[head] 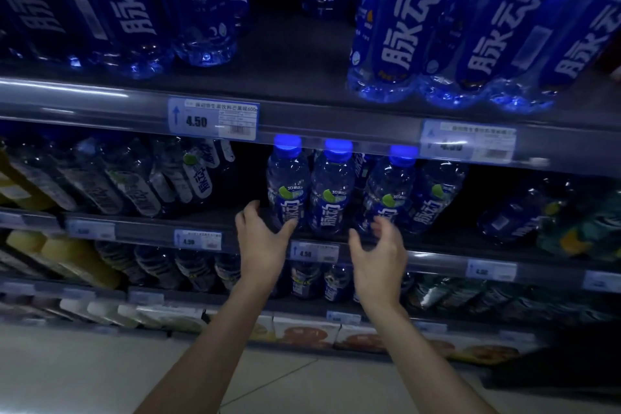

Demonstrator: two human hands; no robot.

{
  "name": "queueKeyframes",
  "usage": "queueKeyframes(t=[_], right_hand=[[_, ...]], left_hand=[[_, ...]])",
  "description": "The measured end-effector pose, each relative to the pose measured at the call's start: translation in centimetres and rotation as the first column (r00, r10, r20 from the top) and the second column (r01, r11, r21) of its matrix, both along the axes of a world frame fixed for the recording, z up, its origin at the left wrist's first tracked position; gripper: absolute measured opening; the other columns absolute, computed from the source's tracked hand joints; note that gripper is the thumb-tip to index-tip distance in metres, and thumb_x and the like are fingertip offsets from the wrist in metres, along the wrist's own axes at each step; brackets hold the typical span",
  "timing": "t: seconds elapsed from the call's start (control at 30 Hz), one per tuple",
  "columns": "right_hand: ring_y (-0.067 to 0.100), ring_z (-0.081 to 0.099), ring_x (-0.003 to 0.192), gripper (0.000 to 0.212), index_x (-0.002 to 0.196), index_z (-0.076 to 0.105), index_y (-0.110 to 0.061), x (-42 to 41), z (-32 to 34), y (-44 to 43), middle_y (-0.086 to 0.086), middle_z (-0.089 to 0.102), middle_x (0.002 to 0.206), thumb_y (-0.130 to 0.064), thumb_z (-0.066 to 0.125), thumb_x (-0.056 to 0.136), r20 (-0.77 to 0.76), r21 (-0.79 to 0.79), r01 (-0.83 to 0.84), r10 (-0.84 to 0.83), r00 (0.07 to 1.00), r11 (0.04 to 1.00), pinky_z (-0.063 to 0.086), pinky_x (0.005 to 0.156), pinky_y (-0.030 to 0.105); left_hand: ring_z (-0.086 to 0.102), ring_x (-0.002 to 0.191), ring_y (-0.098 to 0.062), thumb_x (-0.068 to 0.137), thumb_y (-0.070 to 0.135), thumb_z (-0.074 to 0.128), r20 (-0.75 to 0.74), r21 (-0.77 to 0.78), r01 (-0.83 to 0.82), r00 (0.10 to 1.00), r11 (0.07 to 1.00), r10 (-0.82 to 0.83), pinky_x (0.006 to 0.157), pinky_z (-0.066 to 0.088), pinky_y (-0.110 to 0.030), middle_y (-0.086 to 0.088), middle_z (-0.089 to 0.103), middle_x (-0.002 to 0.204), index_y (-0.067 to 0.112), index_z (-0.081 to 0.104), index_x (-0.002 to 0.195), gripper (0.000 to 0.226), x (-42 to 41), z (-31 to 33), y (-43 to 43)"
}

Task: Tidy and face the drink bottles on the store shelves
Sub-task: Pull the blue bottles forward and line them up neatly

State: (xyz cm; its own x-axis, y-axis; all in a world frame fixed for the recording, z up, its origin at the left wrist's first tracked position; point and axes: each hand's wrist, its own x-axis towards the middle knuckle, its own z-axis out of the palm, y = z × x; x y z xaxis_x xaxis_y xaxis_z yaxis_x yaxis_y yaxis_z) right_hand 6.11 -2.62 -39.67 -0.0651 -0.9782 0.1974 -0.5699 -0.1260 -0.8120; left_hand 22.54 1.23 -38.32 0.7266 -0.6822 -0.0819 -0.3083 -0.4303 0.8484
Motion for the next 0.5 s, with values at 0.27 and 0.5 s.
queueKeyframes(t=[0.27, 0.5], right_hand=[[0.023, 0.042, 0.131, 0.076, 0.147, 0.032, -0.011, -2.2, 0.3, -3.2, 0.006, 0.043, 0.146, -0.037, 0.069, 0.086, 0.057, 0.095, 0.083, -0.088, 0.994, 0.992, 0.036, 0.100, 0.030], [0.025, 0.054, 0.115, 0.062, 0.139, 0.045, -0.006, -1.6, -0.1, -3.4, 0.009, 0.058, 0.126, -0.027, 0.070, 0.087, 0.095, 0.094, 0.068, -0.077, 0.993, 0.993, 0.046, 0.088, 0.030]], left_hand=[[0.040, 0.132, -0.024, 0.084, 0.033, 0.071, -0.004, -0.056, 0.005, 1.000, 0.998, -0.005, 0.105, 0.039, -0.044, -0.002, 0.035, 0.148, 0.019, 0.025, 0.148, 0.080, -1.0, 0.0, -0.4], [0.058, 0.107, -0.018, 0.085, 0.033, 0.070, 0.027, -0.094, -0.019, 0.999, 0.995, 0.022, 0.088, 0.047, -0.031, -0.002, 0.061, 0.119, 0.014, 0.052, 0.130, 0.052, -0.2, 0.5, -1.0]])
